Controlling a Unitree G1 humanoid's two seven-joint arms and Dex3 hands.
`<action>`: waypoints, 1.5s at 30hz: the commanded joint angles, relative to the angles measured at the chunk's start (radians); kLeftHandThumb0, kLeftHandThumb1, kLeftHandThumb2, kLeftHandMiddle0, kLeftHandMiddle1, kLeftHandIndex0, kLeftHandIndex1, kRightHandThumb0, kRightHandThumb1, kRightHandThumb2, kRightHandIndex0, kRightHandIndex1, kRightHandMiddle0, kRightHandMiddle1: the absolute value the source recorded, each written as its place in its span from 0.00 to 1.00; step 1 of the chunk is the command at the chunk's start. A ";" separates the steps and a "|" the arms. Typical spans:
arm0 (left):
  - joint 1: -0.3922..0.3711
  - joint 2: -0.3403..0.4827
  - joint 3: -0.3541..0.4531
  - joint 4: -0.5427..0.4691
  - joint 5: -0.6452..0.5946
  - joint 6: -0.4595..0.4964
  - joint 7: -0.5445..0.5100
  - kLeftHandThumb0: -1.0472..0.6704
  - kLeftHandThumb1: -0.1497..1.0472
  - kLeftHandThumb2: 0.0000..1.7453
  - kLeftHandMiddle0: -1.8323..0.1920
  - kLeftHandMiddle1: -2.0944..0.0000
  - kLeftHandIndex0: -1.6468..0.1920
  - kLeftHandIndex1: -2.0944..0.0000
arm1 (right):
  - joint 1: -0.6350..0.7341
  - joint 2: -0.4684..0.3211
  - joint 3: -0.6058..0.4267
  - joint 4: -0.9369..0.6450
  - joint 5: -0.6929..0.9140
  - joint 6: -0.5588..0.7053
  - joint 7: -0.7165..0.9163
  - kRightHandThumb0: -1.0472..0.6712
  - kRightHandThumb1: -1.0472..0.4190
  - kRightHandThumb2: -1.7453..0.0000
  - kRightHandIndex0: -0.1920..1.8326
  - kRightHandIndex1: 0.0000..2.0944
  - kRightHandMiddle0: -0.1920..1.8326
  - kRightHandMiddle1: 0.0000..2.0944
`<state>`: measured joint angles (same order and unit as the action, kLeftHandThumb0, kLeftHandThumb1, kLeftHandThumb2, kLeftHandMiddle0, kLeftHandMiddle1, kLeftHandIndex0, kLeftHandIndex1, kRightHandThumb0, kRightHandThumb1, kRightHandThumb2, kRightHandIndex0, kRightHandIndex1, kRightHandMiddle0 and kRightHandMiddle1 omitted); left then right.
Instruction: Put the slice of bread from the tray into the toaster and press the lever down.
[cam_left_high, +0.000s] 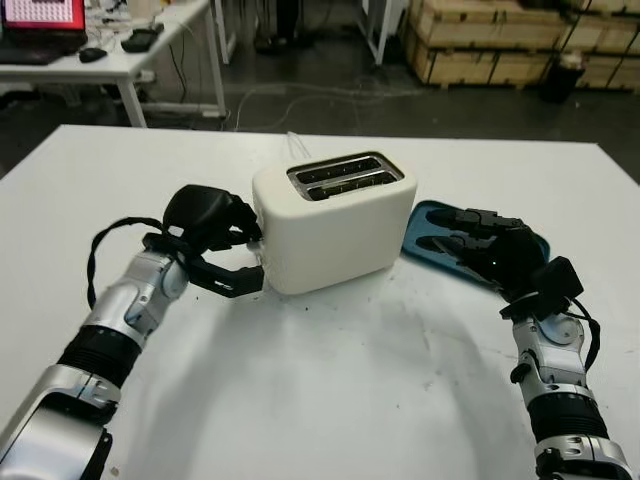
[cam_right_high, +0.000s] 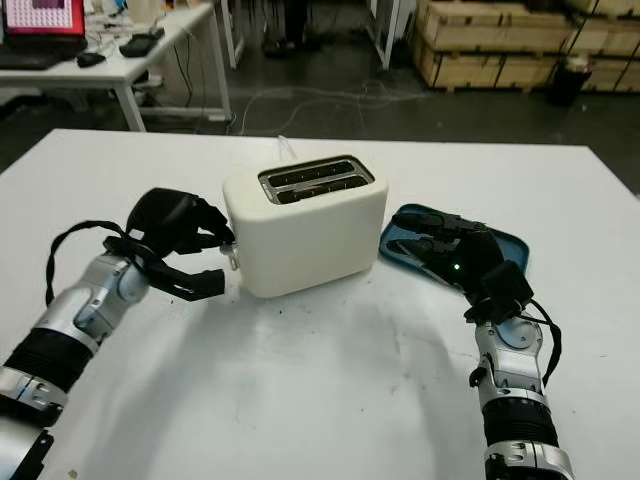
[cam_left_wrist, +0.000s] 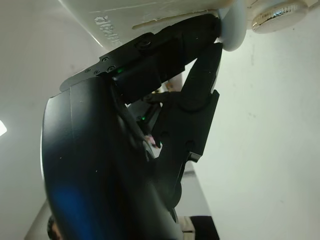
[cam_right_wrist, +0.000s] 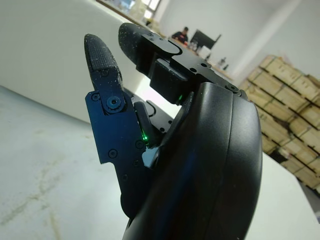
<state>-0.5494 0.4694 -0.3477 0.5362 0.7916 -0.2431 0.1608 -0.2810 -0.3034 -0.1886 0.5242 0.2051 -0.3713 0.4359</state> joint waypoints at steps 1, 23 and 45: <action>0.092 -0.141 -0.177 0.088 0.048 -0.003 -0.092 0.50 0.89 0.04 0.50 0.37 0.31 1.00 | 0.001 -0.005 -0.006 -0.019 0.011 0.025 0.002 0.30 0.15 1.00 0.67 0.00 0.63 0.00; 0.017 0.090 -0.188 -0.123 0.044 -0.045 -0.183 0.48 0.83 0.00 0.47 0.34 0.28 0.99 | -0.007 -0.001 -0.002 -0.020 0.012 0.025 0.003 0.30 0.15 1.00 0.67 0.00 0.64 0.00; 0.155 -0.269 -0.253 0.152 -0.044 0.161 -0.032 0.49 0.89 0.12 0.52 0.61 0.34 1.00 | -0.004 -0.026 0.002 -0.003 0.001 0.022 0.011 0.28 0.15 1.00 0.68 0.00 0.64 0.00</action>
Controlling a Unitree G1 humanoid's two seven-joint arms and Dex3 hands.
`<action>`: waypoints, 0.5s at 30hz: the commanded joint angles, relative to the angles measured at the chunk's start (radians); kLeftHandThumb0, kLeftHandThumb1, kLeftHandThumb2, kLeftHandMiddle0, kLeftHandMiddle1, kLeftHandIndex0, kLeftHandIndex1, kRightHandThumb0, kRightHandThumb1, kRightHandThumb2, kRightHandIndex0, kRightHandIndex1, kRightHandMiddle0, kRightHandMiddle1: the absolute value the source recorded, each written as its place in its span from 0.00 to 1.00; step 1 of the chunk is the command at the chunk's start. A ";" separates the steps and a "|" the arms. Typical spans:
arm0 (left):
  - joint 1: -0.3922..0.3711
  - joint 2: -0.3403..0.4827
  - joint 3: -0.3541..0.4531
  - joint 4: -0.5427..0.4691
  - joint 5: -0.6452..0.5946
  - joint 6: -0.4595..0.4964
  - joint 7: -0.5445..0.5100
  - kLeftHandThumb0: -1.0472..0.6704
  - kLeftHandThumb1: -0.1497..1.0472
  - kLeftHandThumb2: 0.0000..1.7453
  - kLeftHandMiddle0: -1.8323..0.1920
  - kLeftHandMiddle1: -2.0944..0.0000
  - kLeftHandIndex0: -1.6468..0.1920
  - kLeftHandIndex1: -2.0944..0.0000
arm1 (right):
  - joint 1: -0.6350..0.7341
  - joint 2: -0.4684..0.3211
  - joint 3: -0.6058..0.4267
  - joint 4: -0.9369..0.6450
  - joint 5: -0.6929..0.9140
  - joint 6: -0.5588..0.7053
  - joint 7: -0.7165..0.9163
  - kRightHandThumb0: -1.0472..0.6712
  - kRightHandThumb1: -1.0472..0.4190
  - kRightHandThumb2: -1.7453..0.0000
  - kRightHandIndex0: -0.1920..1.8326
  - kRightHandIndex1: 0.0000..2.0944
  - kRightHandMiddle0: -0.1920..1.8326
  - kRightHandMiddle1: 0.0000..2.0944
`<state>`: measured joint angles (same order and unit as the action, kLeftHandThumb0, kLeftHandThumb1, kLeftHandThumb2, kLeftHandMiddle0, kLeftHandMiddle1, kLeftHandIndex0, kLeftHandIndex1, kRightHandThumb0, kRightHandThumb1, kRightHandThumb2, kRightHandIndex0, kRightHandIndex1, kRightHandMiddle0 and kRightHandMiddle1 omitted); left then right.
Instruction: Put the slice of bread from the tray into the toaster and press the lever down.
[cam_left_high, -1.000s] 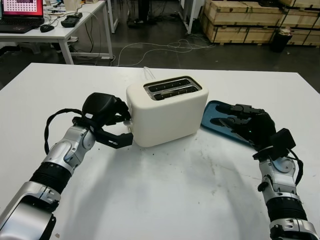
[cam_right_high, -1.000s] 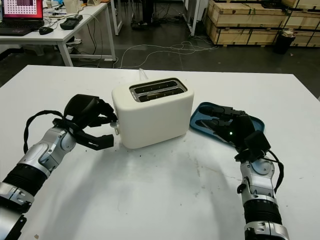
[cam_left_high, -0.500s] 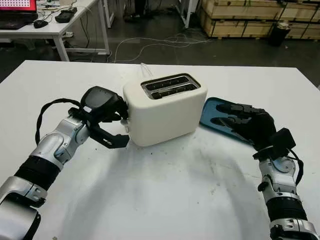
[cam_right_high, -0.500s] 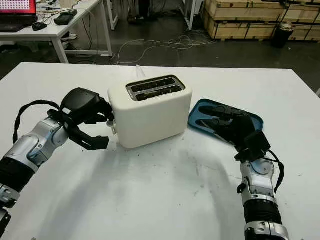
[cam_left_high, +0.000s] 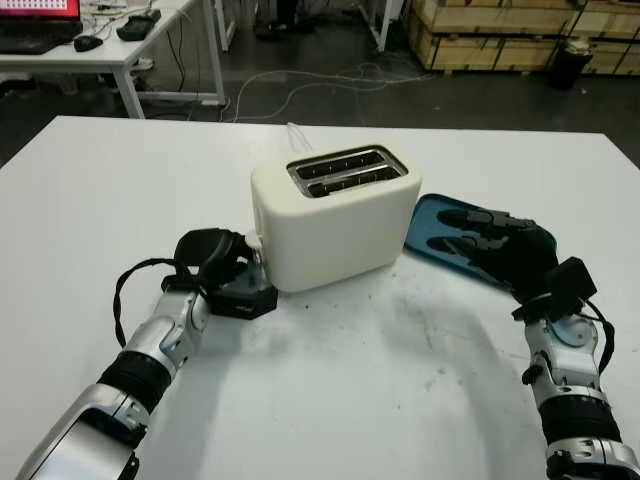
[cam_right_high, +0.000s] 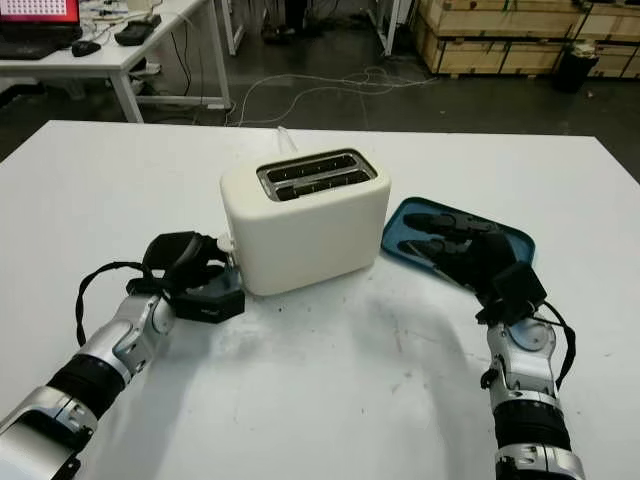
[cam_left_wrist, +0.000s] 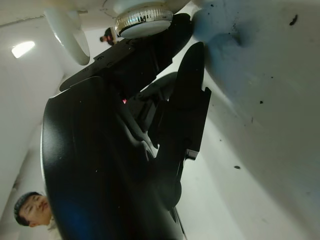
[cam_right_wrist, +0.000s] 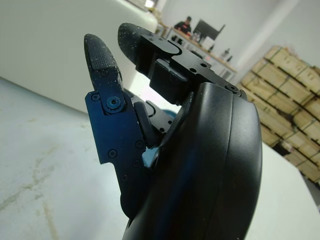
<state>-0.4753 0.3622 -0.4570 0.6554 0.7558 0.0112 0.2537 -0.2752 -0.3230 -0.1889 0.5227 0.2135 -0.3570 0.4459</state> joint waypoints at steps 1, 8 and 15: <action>0.080 -0.159 -0.144 0.030 -0.010 -0.090 -0.129 0.49 0.89 0.12 0.52 0.59 0.34 1.00 | -0.011 -0.007 0.001 0.002 -0.007 0.003 0.001 0.28 0.15 1.00 0.68 0.00 0.64 0.00; 0.076 -0.128 -0.144 -0.006 0.006 -0.073 -0.120 0.49 0.89 0.11 0.52 0.61 0.33 0.99 | -0.003 -0.006 0.002 -0.013 -0.012 0.016 -0.012 0.28 0.15 1.00 0.68 0.00 0.64 0.00; 0.082 -0.092 -0.126 -0.066 -0.003 -0.076 -0.113 0.51 0.89 0.12 0.51 0.67 0.33 0.99 | -0.008 -0.001 0.001 -0.008 -0.003 0.015 -0.003 0.28 0.15 1.00 0.69 0.01 0.65 0.00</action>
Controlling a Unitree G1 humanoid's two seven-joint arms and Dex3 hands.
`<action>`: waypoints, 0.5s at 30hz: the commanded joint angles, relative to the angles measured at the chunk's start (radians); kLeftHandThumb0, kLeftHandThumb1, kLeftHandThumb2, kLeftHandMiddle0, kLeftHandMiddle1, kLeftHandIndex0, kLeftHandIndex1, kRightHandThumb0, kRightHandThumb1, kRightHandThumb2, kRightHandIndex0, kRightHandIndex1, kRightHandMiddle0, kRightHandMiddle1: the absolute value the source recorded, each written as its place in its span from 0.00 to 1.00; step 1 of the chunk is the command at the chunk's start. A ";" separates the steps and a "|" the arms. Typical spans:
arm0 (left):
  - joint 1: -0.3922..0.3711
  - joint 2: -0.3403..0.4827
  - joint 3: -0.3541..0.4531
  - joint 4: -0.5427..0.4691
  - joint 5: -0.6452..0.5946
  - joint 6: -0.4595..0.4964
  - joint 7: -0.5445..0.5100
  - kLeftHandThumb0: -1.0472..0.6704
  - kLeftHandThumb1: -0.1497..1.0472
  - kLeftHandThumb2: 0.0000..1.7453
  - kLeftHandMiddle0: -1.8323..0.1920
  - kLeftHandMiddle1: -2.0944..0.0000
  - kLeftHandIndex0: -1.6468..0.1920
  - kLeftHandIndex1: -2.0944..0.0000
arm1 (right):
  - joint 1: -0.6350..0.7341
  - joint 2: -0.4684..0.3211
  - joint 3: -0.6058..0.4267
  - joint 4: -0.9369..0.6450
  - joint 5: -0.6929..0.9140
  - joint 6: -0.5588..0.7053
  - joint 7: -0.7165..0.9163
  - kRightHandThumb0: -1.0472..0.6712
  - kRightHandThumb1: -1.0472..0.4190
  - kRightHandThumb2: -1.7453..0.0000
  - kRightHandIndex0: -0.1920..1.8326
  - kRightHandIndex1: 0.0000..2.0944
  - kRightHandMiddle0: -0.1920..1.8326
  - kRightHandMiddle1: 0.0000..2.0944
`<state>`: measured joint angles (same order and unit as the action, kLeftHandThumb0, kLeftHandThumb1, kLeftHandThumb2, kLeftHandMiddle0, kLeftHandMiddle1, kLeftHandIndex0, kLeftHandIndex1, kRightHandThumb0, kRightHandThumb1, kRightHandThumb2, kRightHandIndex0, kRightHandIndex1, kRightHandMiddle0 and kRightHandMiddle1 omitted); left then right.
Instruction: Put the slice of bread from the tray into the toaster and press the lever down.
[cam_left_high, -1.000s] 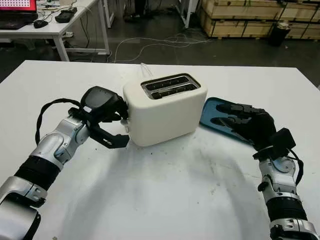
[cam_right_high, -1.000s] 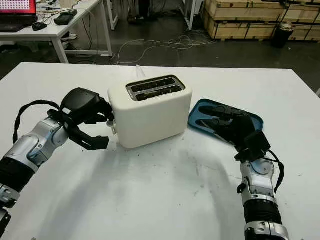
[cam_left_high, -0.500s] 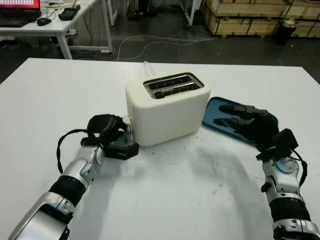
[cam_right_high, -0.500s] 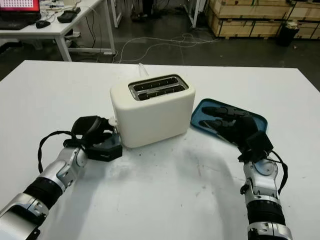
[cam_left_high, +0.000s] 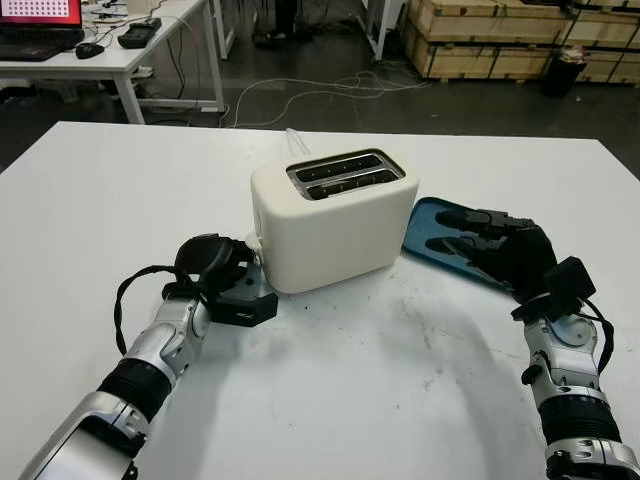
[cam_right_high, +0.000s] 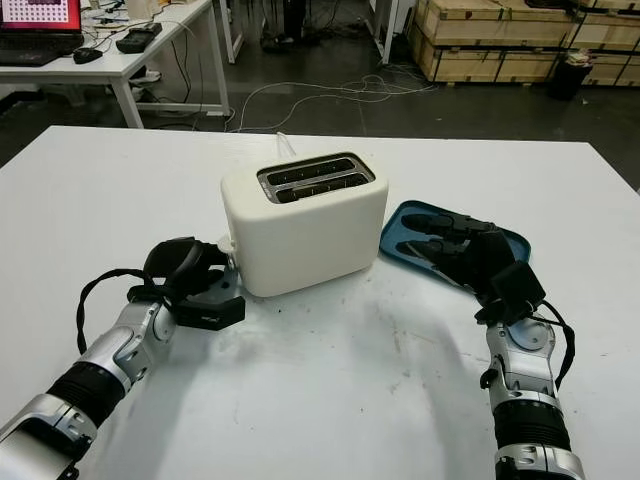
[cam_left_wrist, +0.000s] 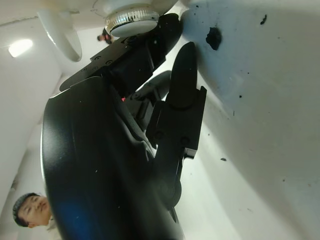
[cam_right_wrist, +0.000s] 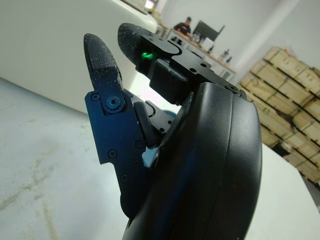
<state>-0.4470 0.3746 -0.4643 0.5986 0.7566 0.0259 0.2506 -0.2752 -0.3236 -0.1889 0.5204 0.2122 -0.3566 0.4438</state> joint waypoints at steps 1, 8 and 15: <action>0.055 -0.098 -0.112 -0.016 -0.005 -0.091 -0.102 0.51 0.89 0.11 0.50 0.65 0.33 0.99 | -0.008 -0.001 0.002 -0.005 -0.005 0.009 -0.001 0.28 0.15 1.00 0.69 0.01 0.65 0.00; 0.097 0.027 0.000 -0.161 -0.020 -0.064 -0.012 0.49 0.89 0.05 0.54 0.27 0.31 0.99 | -0.016 0.002 -0.003 0.008 -0.001 0.000 -0.003 0.29 0.15 1.00 0.67 0.00 0.63 0.00; 0.158 0.162 0.172 -0.329 -0.042 -0.014 -0.008 0.46 0.89 0.01 0.49 0.37 0.29 0.99 | -0.031 0.007 0.001 0.024 -0.013 -0.023 -0.009 0.30 0.15 1.00 0.66 0.00 0.63 0.00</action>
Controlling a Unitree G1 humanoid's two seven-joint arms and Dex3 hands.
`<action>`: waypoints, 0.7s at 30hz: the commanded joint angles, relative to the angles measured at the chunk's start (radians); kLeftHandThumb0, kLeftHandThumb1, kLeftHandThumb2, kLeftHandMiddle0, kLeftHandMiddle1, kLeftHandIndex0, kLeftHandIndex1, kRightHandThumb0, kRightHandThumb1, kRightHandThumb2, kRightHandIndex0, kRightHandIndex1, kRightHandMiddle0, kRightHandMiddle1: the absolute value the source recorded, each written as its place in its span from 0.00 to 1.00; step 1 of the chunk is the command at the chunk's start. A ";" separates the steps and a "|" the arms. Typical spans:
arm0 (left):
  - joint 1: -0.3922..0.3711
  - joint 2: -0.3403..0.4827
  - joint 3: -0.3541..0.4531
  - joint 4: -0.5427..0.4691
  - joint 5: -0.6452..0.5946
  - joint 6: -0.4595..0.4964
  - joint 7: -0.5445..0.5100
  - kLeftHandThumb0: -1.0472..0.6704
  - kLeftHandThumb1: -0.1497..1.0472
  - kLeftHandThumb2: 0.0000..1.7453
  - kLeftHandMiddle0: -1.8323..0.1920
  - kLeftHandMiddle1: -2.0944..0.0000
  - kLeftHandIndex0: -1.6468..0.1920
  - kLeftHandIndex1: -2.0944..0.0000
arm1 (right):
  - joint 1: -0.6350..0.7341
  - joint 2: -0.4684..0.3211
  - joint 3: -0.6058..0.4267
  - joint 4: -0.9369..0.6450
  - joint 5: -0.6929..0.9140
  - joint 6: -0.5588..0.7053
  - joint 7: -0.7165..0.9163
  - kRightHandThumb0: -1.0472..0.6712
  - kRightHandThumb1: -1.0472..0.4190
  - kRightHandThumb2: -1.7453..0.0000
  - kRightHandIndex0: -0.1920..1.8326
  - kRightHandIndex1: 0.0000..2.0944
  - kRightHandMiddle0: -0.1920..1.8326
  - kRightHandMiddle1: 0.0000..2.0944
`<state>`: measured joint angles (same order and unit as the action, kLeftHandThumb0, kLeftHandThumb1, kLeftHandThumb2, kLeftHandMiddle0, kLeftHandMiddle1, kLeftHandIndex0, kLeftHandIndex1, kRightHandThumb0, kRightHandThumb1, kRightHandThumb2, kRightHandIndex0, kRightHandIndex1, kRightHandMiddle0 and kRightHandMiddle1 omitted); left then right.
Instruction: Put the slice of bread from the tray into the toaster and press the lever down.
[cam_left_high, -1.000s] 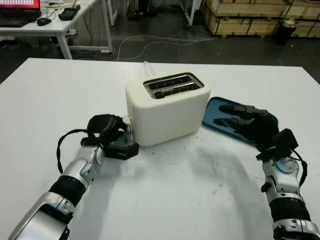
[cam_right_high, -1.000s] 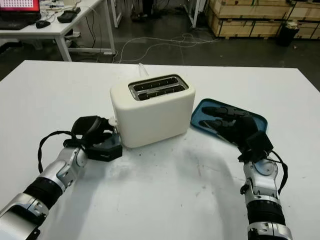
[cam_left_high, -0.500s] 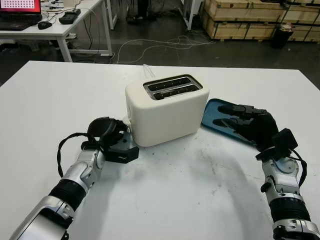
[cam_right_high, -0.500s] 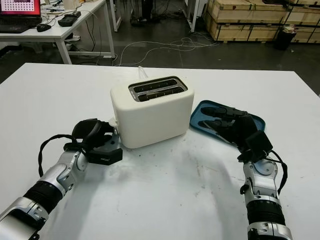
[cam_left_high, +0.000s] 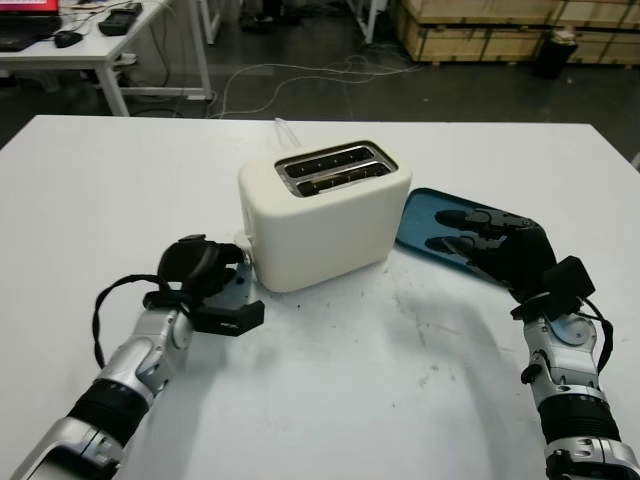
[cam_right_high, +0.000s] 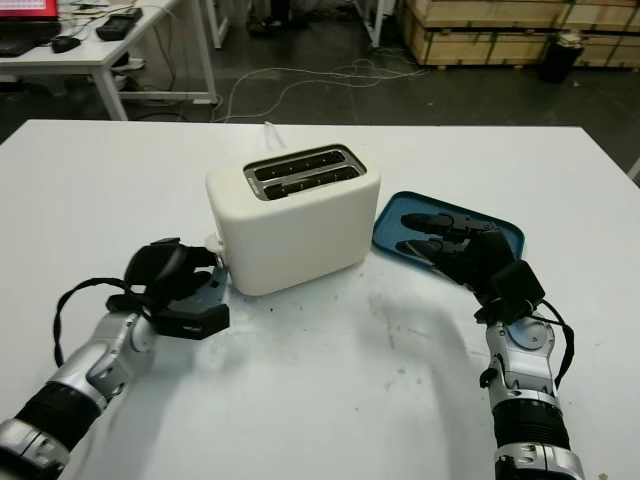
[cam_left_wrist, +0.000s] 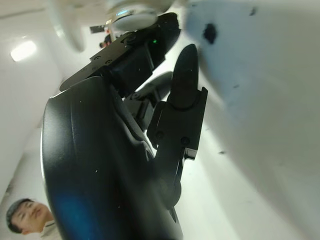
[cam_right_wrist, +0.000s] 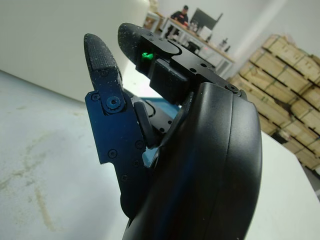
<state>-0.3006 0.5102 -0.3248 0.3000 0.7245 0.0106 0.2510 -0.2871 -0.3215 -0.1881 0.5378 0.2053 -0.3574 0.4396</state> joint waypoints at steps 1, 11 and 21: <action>0.020 0.038 0.053 -0.048 -0.015 0.003 -0.016 0.46 0.89 0.01 0.48 0.38 0.29 0.99 | -0.021 0.006 0.001 0.008 -0.007 -0.023 -0.005 0.30 0.15 1.00 0.66 0.00 0.62 0.00; 0.055 0.104 0.140 -0.175 0.032 0.094 -0.077 0.44 0.84 0.00 0.45 0.41 0.27 0.99 | -0.025 0.013 0.001 0.006 -0.005 -0.022 -0.002 0.31 0.15 1.00 0.66 0.00 0.62 0.00; 0.084 0.093 0.200 -0.301 -0.026 0.158 -0.199 0.40 0.85 0.00 0.45 0.42 0.31 1.00 | -0.057 0.007 -0.005 0.036 0.001 -0.025 0.011 0.30 0.16 1.00 0.66 0.00 0.61 0.00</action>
<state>-0.2318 0.6065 -0.1484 0.0291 0.7245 0.1691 0.0710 -0.3153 -0.3100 -0.1886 0.5622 0.2056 -0.3602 0.4481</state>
